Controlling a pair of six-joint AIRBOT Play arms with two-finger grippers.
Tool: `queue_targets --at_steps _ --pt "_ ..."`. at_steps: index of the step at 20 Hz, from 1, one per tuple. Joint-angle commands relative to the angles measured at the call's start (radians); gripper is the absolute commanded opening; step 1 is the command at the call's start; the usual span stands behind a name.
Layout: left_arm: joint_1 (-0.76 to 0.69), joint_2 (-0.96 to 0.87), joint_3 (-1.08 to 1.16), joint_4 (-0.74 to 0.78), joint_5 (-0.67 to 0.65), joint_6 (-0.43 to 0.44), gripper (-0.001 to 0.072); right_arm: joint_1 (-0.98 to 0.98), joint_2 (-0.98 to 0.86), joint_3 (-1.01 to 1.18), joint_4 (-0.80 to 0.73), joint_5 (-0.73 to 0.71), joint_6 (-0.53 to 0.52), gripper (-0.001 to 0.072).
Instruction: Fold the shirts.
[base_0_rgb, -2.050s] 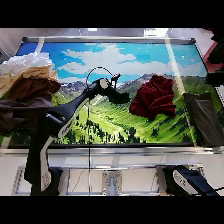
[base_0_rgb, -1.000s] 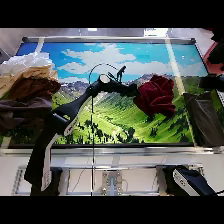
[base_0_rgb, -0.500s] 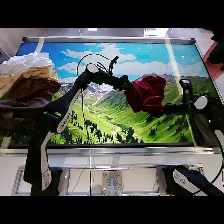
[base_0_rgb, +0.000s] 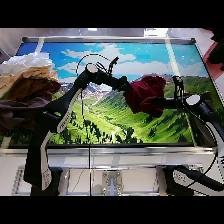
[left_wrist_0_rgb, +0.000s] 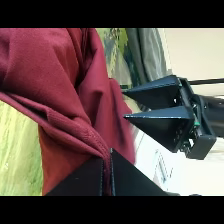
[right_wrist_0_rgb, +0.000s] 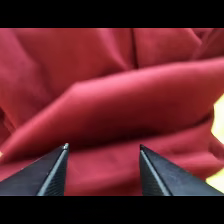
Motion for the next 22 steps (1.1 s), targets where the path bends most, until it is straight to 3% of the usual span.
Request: queue_targets --at_steps 1,7,15,17,22 --pt "0.001 0.001 0.000 0.003 -0.002 0.000 0.0014 0.009 -0.039 0.007 0.031 0.004 -0.020 0.0517" --pt "0.001 0.001 0.000 0.003 -0.008 0.001 0.0014 0.064 -0.089 0.024 0.060 0.100 -0.050 0.0517" --pt "0.001 0.001 0.000 0.003 -0.006 0.001 0.0014 0.076 -0.089 0.131 0.178 0.073 -0.072 0.0516" --pt "0.001 0.001 0.000 0.002 -0.007 0.001 0.0014 0.095 -0.090 0.131 0.114 0.102 -0.041 0.0515" --pt "0.001 0.001 0.000 0.002 -0.010 0.001 0.0014 0.180 -0.090 0.131 -0.193 0.112 0.153 0.0514"
